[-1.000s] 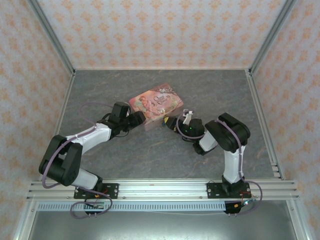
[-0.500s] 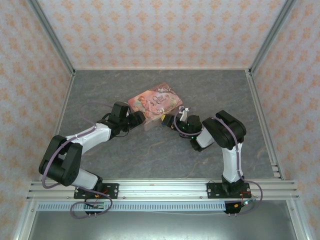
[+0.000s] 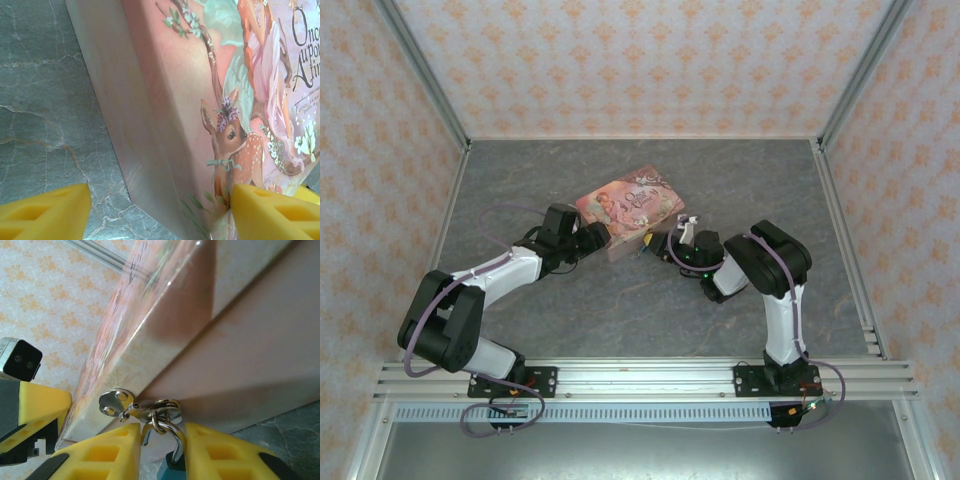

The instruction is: Unlock a padlock with a key

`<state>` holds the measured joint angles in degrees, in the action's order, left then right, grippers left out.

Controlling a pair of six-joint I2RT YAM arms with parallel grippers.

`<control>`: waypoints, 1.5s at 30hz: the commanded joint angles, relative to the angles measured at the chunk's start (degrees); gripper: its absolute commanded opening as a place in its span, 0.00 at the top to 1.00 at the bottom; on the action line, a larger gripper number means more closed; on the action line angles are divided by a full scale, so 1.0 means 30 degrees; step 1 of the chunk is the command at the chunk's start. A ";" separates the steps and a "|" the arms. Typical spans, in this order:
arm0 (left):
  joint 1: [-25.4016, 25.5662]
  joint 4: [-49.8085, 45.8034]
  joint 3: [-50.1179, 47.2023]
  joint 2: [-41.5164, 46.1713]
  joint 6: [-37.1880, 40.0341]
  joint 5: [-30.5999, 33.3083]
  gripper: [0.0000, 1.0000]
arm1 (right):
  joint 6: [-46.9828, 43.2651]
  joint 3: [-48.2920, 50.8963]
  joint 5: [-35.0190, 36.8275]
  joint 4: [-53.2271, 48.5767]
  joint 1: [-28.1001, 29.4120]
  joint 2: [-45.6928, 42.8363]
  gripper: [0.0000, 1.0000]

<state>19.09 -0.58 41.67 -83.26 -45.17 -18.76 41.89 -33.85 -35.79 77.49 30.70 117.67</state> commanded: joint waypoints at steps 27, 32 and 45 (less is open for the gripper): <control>0.0021 -0.1802 -0.0643 -0.0345 0.0292 0.0912 0.26 | 0.1216 0.0894 0.1724 0.0940 0.0021 -0.1084 1.00; 0.0015 -0.1608 -0.1098 -0.0341 0.0294 0.0882 0.26 | 0.1920 0.0882 0.2840 0.0944 0.0042 -0.1457 1.00; 0.0022 -0.1489 -0.1615 -0.0231 0.0305 0.0828 0.26 | 0.2749 0.0831 0.4795 0.0927 0.0121 -0.1578 1.00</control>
<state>19.03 2.68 39.62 -82.96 -45.17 -18.41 49.76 -31.29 -24.75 77.03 30.87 115.48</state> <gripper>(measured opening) 0.737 0.056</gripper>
